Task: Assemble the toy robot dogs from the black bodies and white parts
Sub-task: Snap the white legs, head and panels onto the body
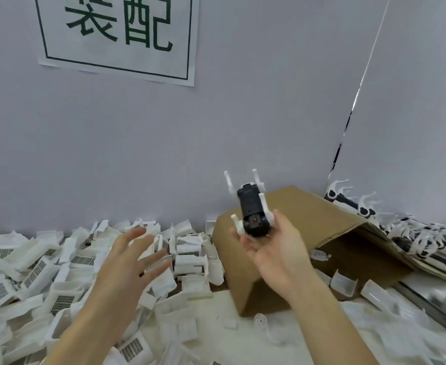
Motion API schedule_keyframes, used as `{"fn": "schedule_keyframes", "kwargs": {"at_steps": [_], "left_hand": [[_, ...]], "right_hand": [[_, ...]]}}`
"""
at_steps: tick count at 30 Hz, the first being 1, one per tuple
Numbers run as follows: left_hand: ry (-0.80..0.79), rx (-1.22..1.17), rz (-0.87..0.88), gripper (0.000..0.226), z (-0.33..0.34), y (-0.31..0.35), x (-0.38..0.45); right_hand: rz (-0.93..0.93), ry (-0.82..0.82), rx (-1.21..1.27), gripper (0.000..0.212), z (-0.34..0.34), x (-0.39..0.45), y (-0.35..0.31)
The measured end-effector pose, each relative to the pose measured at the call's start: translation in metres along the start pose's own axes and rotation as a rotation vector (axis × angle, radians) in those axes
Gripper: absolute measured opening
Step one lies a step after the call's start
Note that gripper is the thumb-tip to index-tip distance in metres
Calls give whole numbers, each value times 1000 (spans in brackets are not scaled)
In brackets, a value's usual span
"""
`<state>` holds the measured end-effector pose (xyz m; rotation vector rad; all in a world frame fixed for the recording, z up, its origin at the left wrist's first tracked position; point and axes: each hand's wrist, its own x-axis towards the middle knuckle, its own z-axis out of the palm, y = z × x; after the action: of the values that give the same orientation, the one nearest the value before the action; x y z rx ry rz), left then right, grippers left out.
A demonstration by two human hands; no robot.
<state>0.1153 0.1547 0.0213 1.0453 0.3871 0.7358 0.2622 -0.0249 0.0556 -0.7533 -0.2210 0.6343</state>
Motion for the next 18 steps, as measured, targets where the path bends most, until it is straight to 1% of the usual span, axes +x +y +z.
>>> {"fn": "schedule_keyframes", "kwargs": {"at_steps": [3, 5, 6, 7, 8, 9, 10, 11, 12, 13, 14, 15, 16, 17, 18], "left_hand": [[20, 37, 24, 20, -2, 5, 0], [22, 49, 45, 17, -3, 9, 0], [28, 49, 51, 17, -3, 11, 0], [38, 48, 51, 16, -4, 13, 0], [47, 45, 49, 16, -6, 14, 0], [55, 41, 46, 15, -8, 15, 0], [60, 38, 44, 15, -10, 17, 0], [65, 40, 44, 14, -12, 19, 0], [72, 48, 47, 14, -14, 20, 0], [80, 60, 49, 14, -16, 21, 0], [88, 75, 50, 15, -18, 22, -1], [98, 91, 51, 15, -19, 23, -1], [107, 106, 52, 15, -20, 24, -1], [116, 121, 54, 15, -20, 24, -1], [121, 137, 57, 15, -21, 25, -1]], "right_hand": [[-174, 91, 190, 37, 5, 13, -52], [-269, 193, 240, 39, 4, 26, -83], [-293, 203, 304, 40, 3, 29, -99], [-319, 247, 370, 41, 2, 31, -115], [-362, 299, 357, 36, 1, 33, -123], [-344, 278, 397, 29, -4, 38, -130], [-334, 263, 459, 27, -6, 37, -133], [-316, 250, 470, 30, -11, 39, -135], [-292, 237, 460, 32, -16, 43, -137], [-286, 249, 382, 33, -17, 43, -132], [-266, 208, 353, 30, -22, 44, -126], [-259, 238, 297, 26, -25, 48, -123], [-261, 311, 231, 33, -25, 51, -120], [-281, 346, 256, 47, -27, 54, -118], [-296, 387, 292, 54, -27, 59, -116]]}}
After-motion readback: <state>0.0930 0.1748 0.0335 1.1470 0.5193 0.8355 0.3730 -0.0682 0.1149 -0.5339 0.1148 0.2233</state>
